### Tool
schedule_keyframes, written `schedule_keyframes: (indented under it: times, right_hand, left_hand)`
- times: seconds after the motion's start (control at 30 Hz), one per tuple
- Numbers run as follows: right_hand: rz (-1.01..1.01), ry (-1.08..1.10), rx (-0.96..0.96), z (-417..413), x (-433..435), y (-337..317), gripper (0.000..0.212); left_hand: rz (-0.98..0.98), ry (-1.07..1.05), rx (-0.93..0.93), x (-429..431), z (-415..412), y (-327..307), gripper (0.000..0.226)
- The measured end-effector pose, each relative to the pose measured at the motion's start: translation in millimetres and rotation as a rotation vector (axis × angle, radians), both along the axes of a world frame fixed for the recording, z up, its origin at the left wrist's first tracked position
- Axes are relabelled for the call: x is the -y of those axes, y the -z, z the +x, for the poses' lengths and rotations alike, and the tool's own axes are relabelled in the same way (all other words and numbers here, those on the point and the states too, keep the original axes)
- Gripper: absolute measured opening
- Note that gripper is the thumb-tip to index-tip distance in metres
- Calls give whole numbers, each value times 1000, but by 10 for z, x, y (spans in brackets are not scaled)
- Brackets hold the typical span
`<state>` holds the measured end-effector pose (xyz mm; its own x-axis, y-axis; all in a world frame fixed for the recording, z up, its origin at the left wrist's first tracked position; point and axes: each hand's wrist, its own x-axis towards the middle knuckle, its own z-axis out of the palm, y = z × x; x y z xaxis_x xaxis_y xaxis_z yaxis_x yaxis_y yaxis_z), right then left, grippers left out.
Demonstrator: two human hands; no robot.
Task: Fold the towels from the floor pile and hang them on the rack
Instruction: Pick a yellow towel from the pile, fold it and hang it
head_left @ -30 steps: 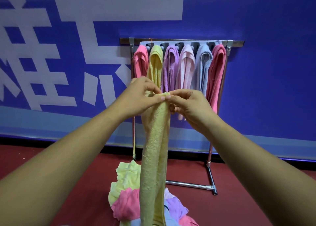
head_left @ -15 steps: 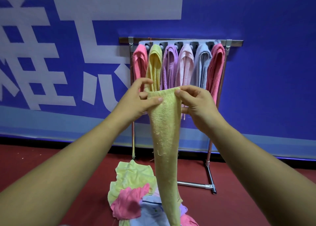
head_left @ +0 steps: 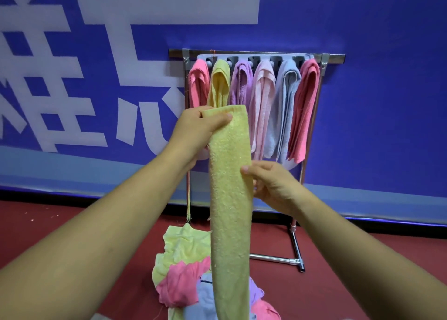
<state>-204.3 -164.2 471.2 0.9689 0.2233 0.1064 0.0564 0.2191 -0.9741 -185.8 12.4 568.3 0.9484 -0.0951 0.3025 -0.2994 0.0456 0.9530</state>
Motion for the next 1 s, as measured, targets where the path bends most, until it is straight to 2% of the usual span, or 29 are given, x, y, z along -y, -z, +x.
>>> schedule_keyframes:
  times: [0.1,0.2,0.27,0.33,0.4,0.47,0.53,0.6,0.8,0.93,1.0]
  right_hand:
    - [18,32,-13,-36,-1,145,14]
    - [78,51,14,-74,-33,100,11]
    - [101,85,29,-90,-65,44,8]
    - [128,109,34,-85,-98,-12,16]
    - [155,132,36,-74,-137,-83,28]
    - [172,148,40,-48,-161,-166,33]
    - [163,162,47,-21,-165,-243,31]
    - [147,180,47,21,-144,-303,30]
    - [103,248,18,83,-25,-392,14]
    - [106,318,-106,140,21,-373,7]
    - [141,300,-171,146,38,-351,11]
  left_hand:
    - [33,-69,-71,-39,75,24,12]
    - [9,-151,-200,-87,245,130,28]
    - [-103,-156,-292,-102,309,204,34]
    - [-313,14,-389,-123,338,274,40]
    - [-476,309,-463,-171,300,375,57]
    - [-461,573,-476,-211,256,525,78]
    - [-323,663,-477,-204,174,713,89]
    - [-184,598,-471,-178,64,878,80]
    - [35,430,-255,-187,-28,1104,16]
    - [23,347,-175,-110,-76,1022,11]
    - [-15,289,-172,-66,-57,971,10]
